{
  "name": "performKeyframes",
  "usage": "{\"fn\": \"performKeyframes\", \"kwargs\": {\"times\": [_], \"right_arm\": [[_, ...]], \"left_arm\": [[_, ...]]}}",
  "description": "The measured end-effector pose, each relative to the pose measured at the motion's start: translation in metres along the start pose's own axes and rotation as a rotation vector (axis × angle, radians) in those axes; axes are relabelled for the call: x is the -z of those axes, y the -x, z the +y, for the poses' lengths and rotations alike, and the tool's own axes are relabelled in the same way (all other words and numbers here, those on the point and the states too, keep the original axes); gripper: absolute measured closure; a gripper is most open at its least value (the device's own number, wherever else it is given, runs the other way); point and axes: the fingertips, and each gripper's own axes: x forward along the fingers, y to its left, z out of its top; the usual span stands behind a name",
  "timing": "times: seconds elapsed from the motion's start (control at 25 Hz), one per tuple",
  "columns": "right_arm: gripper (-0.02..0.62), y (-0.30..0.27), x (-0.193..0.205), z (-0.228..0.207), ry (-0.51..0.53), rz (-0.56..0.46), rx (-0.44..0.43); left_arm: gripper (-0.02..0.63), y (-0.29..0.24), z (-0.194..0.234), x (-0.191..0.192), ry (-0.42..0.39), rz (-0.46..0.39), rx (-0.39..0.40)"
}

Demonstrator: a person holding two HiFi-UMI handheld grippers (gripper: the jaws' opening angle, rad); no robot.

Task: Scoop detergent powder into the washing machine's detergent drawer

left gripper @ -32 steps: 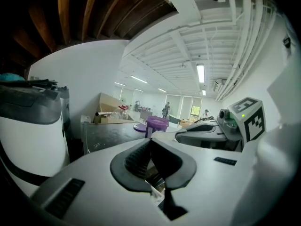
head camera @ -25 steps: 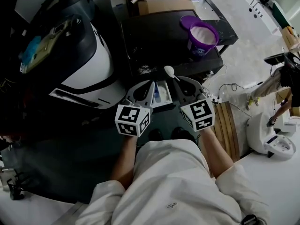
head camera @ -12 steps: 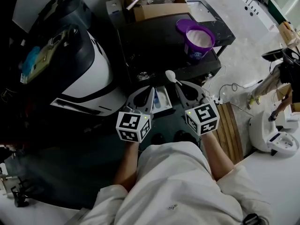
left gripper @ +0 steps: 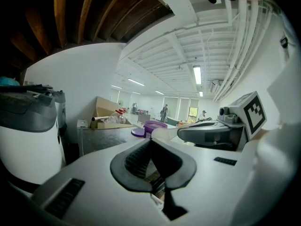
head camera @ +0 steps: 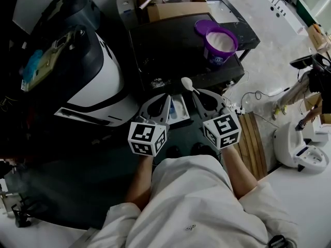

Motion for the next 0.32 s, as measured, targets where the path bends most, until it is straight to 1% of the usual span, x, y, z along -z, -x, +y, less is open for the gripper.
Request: {"fn": "performKeyframes", "kwargs": {"times": [0.32], "right_arm": [[0.586,-0.0004,-0.0006,-0.0025,-0.001,0.0,0.0]], "left_arm": [[0.588,-0.0019,0.0021,-0.0013,-0.001,0.001,-0.003]]}}
